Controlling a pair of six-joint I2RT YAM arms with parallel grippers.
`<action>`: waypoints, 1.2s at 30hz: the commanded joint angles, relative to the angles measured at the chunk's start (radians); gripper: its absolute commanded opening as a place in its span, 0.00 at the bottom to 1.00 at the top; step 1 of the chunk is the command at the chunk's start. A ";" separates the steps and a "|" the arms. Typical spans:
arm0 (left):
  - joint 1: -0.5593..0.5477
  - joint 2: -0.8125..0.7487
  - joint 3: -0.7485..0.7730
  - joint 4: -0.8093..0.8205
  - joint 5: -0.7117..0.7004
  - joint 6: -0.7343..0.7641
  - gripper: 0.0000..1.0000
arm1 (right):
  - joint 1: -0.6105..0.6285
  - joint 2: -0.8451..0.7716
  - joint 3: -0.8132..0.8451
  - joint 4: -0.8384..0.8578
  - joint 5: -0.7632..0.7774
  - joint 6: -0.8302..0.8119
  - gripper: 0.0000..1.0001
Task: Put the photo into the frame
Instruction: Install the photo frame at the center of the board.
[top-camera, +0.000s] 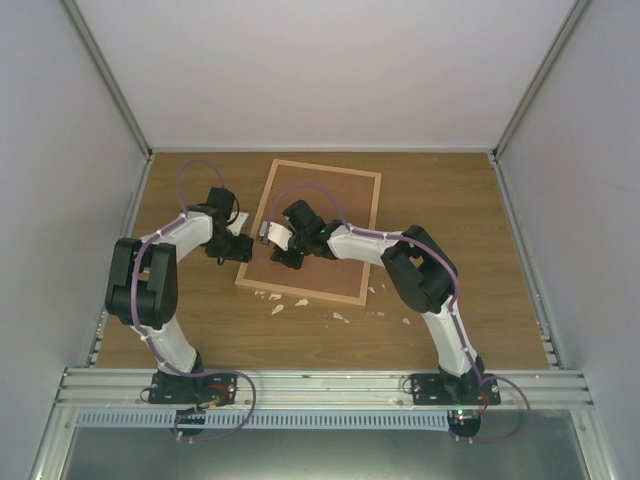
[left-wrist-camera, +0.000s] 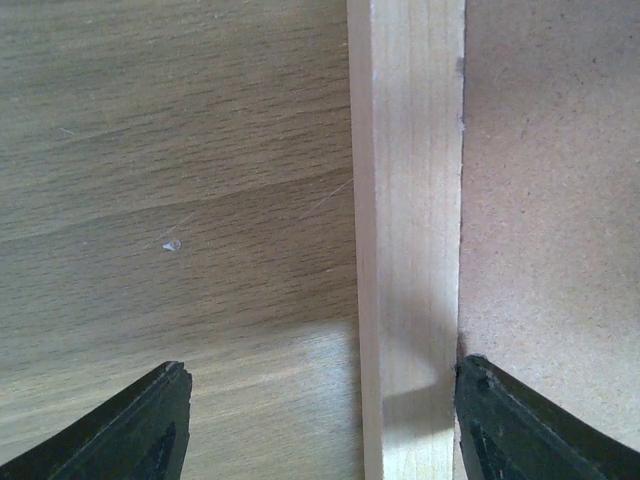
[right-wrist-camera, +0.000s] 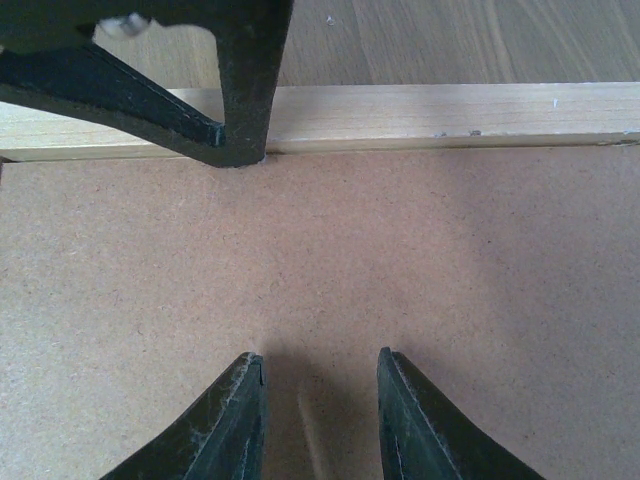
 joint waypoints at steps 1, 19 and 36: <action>-0.058 0.093 -0.054 0.037 -0.165 0.021 0.72 | -0.022 0.079 -0.057 -0.104 0.118 -0.020 0.32; -0.080 0.083 -0.033 0.043 -0.121 0.008 0.74 | -0.023 0.051 -0.056 -0.108 0.116 -0.013 0.33; 0.059 -0.016 0.220 0.106 0.241 0.065 0.83 | -0.022 -0.039 -0.113 -0.117 0.055 -0.038 0.34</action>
